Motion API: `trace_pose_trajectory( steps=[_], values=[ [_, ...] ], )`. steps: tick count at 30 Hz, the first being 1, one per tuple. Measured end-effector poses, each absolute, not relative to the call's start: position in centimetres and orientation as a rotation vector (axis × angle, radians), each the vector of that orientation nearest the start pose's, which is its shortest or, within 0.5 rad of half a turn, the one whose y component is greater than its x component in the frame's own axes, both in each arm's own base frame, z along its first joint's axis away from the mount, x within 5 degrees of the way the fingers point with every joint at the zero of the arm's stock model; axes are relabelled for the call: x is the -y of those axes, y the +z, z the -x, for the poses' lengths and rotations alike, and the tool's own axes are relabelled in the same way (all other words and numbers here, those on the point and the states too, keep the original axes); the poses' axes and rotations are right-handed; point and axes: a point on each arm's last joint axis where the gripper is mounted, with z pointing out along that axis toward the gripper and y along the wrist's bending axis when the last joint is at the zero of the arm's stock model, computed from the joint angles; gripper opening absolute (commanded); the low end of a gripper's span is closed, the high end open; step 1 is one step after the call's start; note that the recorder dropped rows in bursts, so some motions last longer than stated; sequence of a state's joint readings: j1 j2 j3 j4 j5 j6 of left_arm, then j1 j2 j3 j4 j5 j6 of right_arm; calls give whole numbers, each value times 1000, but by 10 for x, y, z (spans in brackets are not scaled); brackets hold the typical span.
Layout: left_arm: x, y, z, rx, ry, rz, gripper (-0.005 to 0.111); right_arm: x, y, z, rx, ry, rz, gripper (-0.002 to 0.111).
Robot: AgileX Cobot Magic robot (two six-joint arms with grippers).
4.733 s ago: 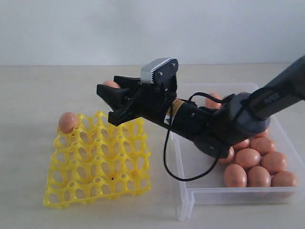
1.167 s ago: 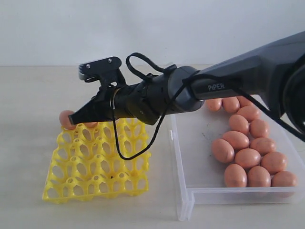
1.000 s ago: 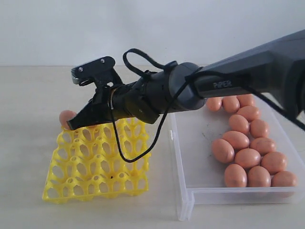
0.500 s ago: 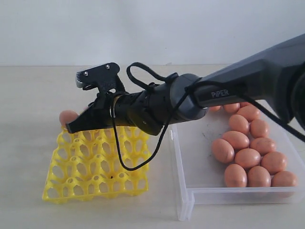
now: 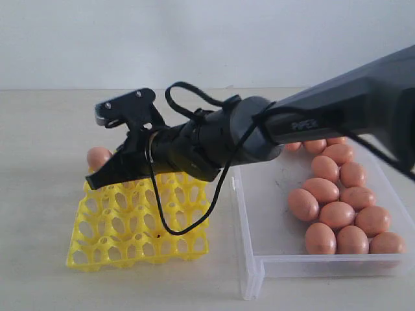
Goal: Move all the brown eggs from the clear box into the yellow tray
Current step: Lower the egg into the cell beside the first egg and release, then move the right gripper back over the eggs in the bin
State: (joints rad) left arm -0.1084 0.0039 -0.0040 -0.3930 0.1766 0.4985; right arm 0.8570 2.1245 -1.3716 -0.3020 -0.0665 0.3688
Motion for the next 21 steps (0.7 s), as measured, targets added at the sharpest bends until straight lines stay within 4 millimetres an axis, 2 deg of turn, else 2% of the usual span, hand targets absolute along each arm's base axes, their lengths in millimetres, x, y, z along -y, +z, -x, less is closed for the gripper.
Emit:
trace_pose_trajectory(
  steps=[1, 2, 3, 4, 5, 6, 8, 9, 12, 13, 15, 18, 21],
  values=[
    [12, 200, -55, -1631, -54, -231, 78, -353, 170, -299, -2019, 539, 884, 0],
    [12, 200, -55, -1631, -54, -231, 78, -346, 202, -285, -1947, 533, 924, 0],
    [12, 200, -55, -1631, -54, -231, 78, -341, 214, -278, -1921, 531, 936, 0],
    [12, 200, -55, -1631, -54, -231, 78, -323, 236, -262, -1866, 535, 951, 0],
    [12, 200, -55, -1631, -54, -231, 78, -314, 242, -254, -1842, 539, 959, 0],
    [12, 200, -55, -1631, -54, -231, 78, -290, 247, -237, -1784, 551, 967, 0],
    [12, 200, -55, -1631, -54, -231, 78, -250, 239, -214, -1689, 578, 941, 0],
    [12, 200, -55, -1631, -54, -231, 78, -232, 240, -202, -1580, 584, 905, 0],
    [12, 200, -55, -1631, -54, -231, 78, -178, 227, -174, -1345, 426, 721, 0],
    [12, 200, -55, -1631, -54, -231, 78, -160, 220, -172, -1353, 354, 616, 0],
    [12, 200, -55, -1631, -54, -231, 78, -134, 209, -178, -1478, 233, 380, 1],
    [12, 200, -55, -1631, -54, -231, 78, -126, 199, -190, -1668, 186, 315, 12],
    [12, 200, -55, -1631, -54, -231, 78, -127, 196, -209, -1872, 182, 366, 29]
  ],
)
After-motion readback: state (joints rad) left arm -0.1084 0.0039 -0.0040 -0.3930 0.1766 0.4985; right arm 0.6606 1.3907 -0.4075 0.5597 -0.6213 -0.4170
